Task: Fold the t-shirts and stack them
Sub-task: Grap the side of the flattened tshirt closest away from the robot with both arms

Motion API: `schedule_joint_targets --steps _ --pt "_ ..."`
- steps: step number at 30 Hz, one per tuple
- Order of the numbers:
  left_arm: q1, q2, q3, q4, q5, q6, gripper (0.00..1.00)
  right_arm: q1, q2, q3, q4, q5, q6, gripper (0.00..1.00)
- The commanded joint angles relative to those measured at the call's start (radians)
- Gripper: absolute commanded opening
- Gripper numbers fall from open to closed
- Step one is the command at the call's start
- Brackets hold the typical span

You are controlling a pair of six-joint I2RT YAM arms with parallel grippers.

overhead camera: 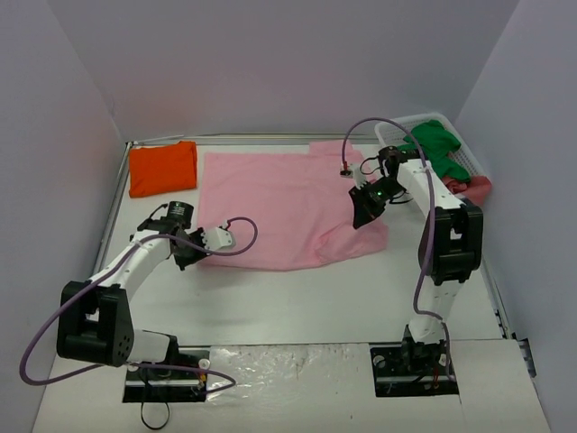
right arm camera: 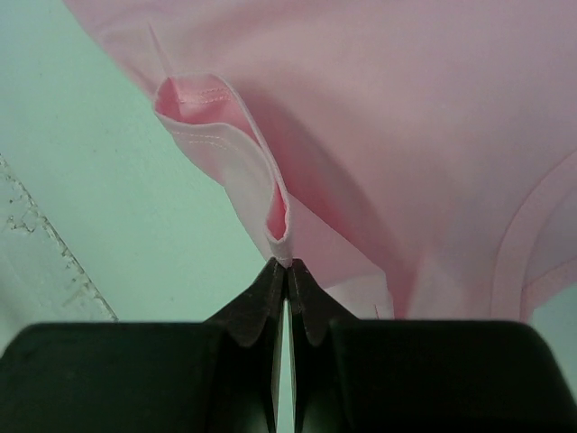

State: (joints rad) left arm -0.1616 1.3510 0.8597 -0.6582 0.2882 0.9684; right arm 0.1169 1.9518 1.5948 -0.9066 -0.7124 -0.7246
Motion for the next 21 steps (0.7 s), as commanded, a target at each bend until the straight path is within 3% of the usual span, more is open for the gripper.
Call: schedule_joint_targets --steps 1,21 --pt "0.005 -0.055 0.001 -0.060 0.002 0.023 0.02 -0.010 -0.083 -0.053 -0.060 0.016 -0.021 0.00" --pt "0.007 -0.115 0.045 -0.253 0.002 0.087 0.02 -0.029 -0.455 -0.176 -0.216 0.027 -0.081 0.00"
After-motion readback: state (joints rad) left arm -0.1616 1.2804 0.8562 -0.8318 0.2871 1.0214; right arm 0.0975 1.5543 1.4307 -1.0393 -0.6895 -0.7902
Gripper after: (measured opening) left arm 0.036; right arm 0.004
